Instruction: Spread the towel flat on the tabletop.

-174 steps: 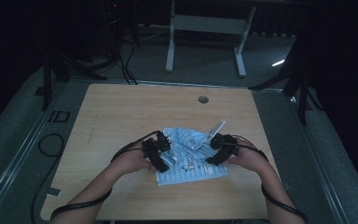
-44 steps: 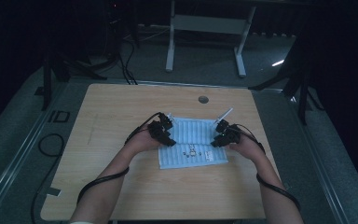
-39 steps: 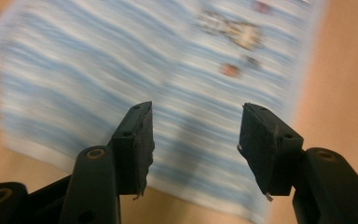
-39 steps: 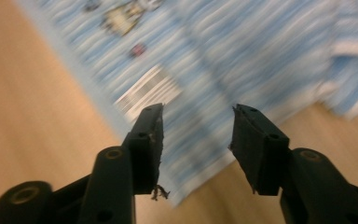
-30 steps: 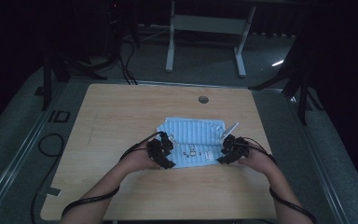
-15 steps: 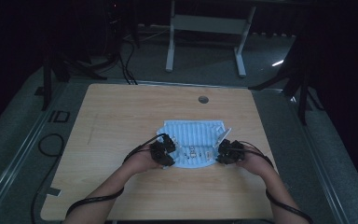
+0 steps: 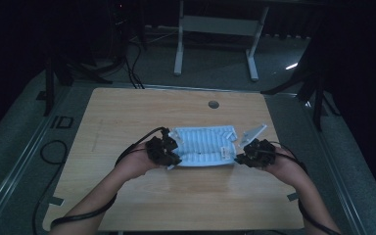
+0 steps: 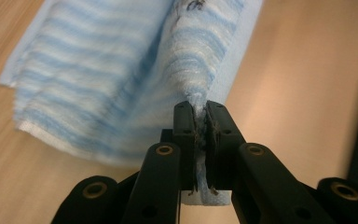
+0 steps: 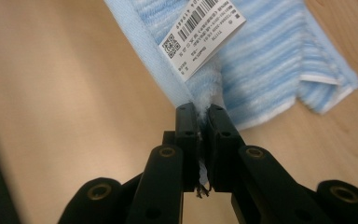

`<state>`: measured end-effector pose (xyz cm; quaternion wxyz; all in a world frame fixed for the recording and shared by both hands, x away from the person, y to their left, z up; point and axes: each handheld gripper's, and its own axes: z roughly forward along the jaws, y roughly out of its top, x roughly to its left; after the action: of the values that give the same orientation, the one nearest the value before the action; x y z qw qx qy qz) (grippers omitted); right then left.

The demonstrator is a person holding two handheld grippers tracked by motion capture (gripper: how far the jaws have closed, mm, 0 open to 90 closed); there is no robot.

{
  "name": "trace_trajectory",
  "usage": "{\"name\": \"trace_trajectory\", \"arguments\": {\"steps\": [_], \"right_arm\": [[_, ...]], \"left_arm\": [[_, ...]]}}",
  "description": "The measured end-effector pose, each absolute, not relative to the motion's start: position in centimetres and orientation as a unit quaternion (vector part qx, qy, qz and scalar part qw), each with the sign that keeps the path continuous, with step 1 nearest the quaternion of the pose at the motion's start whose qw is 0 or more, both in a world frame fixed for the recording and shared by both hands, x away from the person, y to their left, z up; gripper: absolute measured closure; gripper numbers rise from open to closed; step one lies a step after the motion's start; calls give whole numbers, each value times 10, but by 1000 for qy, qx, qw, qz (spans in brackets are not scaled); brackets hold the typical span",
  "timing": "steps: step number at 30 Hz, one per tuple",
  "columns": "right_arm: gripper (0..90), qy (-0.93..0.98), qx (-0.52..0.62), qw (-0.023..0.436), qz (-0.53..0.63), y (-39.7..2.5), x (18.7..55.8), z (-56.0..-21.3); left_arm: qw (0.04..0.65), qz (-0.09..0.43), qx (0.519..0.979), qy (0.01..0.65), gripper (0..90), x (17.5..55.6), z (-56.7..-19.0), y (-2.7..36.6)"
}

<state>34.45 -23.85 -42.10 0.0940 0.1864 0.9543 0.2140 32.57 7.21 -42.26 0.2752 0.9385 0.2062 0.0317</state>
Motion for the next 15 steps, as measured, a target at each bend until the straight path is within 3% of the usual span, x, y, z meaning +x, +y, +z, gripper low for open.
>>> {"name": "trace_trajectory", "arguments": {"steps": [12, 15], "right_arm": [[834, 961, 156, 70, 218, -252, 220, -430], [831, 959, 155, 51, 230, -261, 193, -435]], "left_arm": [[295, -31, 946, 133, 808, 225, -437, 71], [298, -86, 944, 109, 800, 198, -447, 65]]}}
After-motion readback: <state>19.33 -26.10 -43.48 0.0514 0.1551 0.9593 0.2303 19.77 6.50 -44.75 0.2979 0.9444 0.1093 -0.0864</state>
